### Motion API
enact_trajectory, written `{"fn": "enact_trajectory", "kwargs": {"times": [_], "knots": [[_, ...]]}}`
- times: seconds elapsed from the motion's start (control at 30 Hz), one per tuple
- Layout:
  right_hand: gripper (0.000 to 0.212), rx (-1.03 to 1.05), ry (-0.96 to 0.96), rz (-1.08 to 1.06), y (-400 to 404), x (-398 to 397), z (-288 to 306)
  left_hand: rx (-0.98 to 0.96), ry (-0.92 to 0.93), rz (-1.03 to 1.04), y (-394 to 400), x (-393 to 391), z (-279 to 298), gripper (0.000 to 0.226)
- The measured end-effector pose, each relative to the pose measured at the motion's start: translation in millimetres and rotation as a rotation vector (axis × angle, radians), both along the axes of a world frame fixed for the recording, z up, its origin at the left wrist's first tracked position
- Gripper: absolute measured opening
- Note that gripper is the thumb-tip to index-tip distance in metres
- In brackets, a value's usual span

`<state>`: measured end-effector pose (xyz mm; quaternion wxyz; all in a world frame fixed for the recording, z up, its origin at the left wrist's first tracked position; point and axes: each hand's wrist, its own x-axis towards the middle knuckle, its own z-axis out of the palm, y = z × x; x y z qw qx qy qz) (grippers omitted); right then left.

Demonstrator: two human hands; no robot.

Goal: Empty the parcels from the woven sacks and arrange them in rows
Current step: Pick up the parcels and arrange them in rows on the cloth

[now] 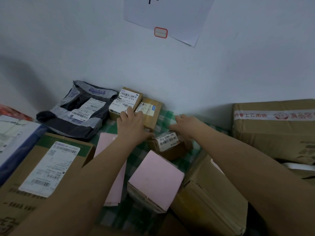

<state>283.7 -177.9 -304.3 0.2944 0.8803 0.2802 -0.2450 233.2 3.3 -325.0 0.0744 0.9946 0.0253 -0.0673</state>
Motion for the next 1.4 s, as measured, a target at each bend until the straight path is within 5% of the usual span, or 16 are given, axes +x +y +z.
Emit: {"fn": "enact_trajectory", "kwargs": {"times": [0.23,0.33,0.43,0.6,0.73,0.9,1.0,1.2,1.4], "knots": [[0.055,0.169,-0.157,0.121,-1.5,9.6,12.6,0.07,-0.049,-0.041,5.3,4.9,-10.3,0.064],[0.074,0.266,-0.273,0.063,-4.7,16.0,16.8,0.066,-0.075,-0.07,5.3,6.0,-14.7,0.059],[0.098,0.44,-0.244,-0.269,-4.1,13.9,7.6,0.057,-0.059,-0.095,6.6,9.4,-17.5,0.066],[0.091,0.865,0.173,-0.87,12.9,18.3,-2.2,0.1,0.102,-0.131,14.5,22.3,-25.3,0.106],[0.113,0.976,0.211,-1.121,26.6,15.6,-10.0,0.163,0.159,-0.133,15.9,31.0,-29.4,0.104],[0.104,1.105,0.063,-1.06,30.1,20.5,-21.9,0.213,0.067,-0.146,14.2,35.4,-26.2,0.089],[0.082,1.029,-0.07,-0.971,29.0,23.0,-23.2,0.24,0.033,-0.157,15.1,34.0,-26.5,0.089],[0.078,0.892,-0.142,-0.813,30.3,6.7,-4.2,0.172,0.126,-0.139,14.4,31.8,-17.8,0.095],[0.07,1.039,0.016,-0.757,41.3,-24.6,31.2,-0.015,0.156,-0.092,18.9,11.2,11.9,0.081]]}}
